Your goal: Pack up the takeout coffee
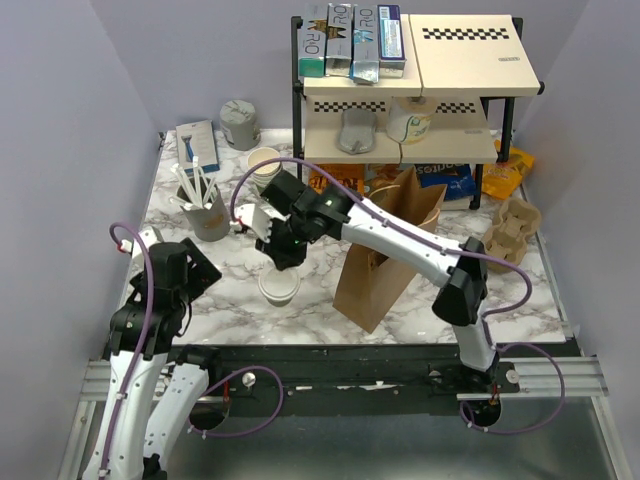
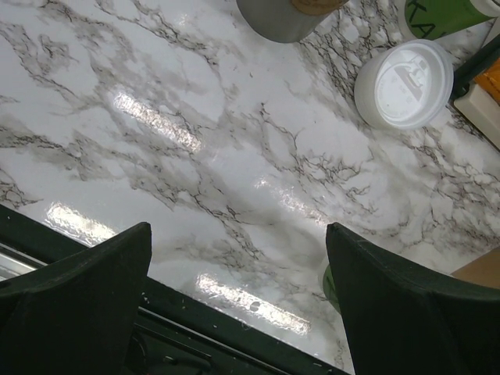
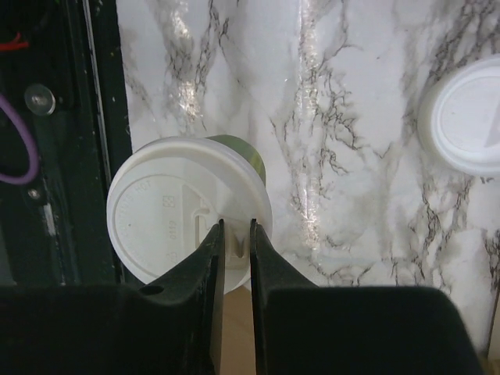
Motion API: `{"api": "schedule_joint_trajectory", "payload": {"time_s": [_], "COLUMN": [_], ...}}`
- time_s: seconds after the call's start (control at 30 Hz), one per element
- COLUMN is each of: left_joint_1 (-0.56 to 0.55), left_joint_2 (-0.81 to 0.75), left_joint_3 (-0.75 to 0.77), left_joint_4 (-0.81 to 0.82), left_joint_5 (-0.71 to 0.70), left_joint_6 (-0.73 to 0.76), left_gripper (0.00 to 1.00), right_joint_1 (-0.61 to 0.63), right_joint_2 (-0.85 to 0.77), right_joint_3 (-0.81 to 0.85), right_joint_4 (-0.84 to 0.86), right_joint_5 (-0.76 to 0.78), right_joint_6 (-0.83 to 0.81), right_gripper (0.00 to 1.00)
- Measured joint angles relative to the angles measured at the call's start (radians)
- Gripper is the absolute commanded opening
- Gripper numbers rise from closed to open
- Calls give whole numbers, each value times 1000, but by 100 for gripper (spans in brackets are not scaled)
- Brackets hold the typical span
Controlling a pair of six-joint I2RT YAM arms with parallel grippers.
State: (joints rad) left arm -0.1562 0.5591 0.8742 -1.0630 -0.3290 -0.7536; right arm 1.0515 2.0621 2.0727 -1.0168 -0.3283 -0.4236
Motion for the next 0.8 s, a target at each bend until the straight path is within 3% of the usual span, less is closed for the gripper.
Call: {"api": "schedule_joint_trajectory", "payload": {"time_s": [0.27, 0.43, 0.8], "left_joint_1": [0, 0, 0], "left_joint_2": [-41, -48, -19], "left_joint_3": [0, 0, 32], "left_joint_4": [2, 24, 210], "left_joint_5": [4, 56, 303], "left_joint_6": [-6, -6, -14], "left_gripper": [99, 99, 99], "right_joint_1": [-9, -49, -353], "right_joint_2": [-138, -181, -554], "right_joint_3": [16, 167, 154], "right_joint_4": [1, -18, -29], "right_joint_5": [108, 120, 153], "right_joint_6": [279, 437, 665], "right_gripper": [1, 1, 1]}}
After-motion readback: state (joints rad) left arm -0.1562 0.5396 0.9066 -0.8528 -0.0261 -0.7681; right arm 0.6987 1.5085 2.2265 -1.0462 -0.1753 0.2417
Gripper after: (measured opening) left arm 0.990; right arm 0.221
